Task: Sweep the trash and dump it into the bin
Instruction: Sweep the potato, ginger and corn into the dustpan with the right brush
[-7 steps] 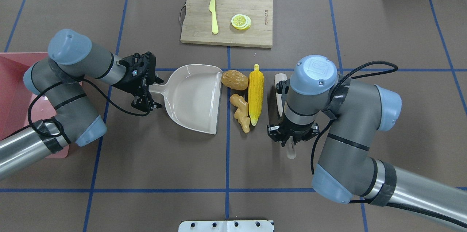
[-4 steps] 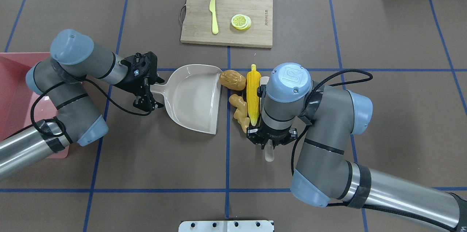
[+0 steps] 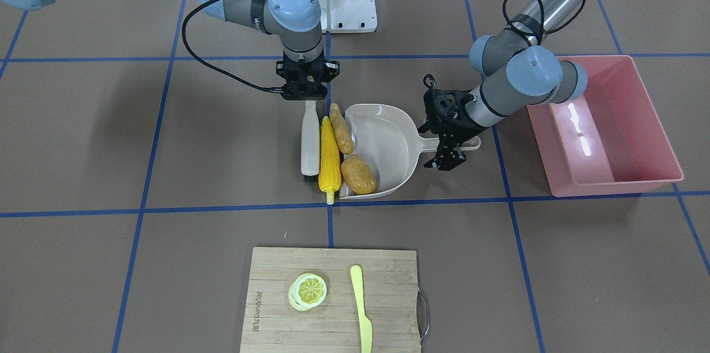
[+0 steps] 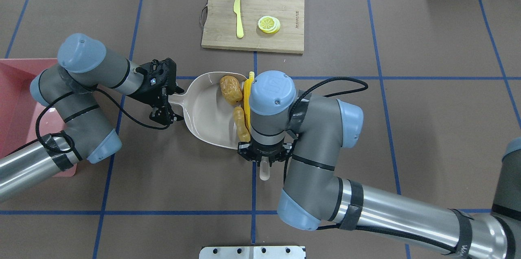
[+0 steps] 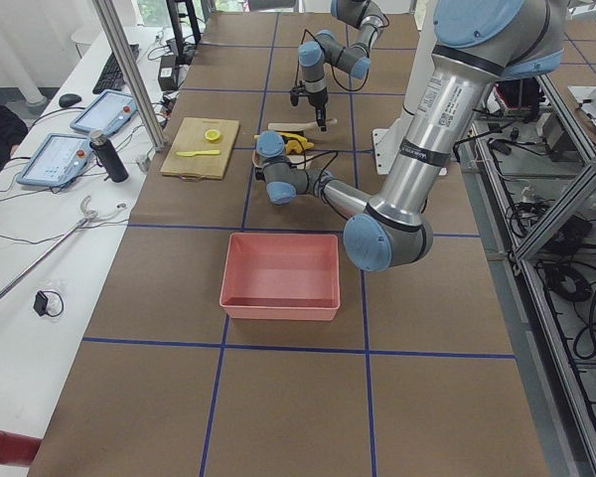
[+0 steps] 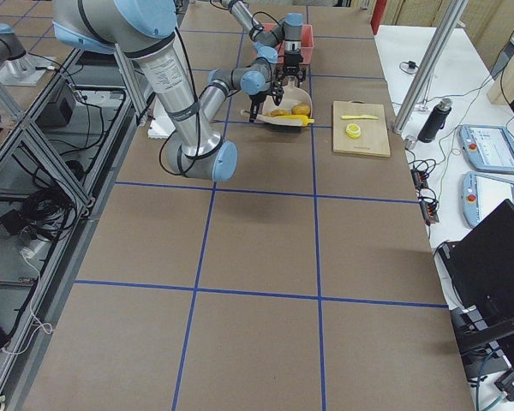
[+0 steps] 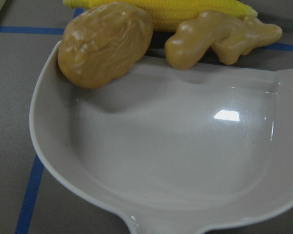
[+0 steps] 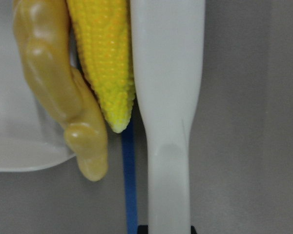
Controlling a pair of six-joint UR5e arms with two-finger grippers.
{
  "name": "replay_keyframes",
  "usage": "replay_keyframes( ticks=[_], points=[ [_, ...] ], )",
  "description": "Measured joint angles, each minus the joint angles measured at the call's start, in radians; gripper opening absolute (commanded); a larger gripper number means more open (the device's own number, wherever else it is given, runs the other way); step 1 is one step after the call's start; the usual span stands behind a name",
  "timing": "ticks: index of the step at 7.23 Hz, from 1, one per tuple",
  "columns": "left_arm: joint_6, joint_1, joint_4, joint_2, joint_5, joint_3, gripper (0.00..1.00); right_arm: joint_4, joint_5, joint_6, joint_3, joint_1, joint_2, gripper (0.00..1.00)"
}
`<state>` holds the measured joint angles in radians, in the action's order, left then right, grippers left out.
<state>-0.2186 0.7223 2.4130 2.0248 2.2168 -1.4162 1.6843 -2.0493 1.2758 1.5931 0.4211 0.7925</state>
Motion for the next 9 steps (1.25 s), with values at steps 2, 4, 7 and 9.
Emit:
replay_keyframes(
  ticks=[2,4,7,9],
  points=[
    [0.001,-0.001,0.000,0.000,0.000,0.000,0.86,0.000,0.008,0.021,-0.070,-0.019,-0.085,0.00],
    [0.001,-0.001,-0.001,0.000,-0.001,0.001,0.86,0.000,0.010,0.038,-0.097,-0.033,-0.138,0.00],
    [0.001,-0.001,-0.002,0.000,0.000,0.002,0.86,-0.006,0.008,0.037,-0.171,-0.039,-0.215,0.00],
    [0.001,-0.001,-0.004,0.000,-0.001,0.002,0.86,-0.006,-0.008,0.017,-0.166,-0.019,-0.213,0.00]
  ],
)
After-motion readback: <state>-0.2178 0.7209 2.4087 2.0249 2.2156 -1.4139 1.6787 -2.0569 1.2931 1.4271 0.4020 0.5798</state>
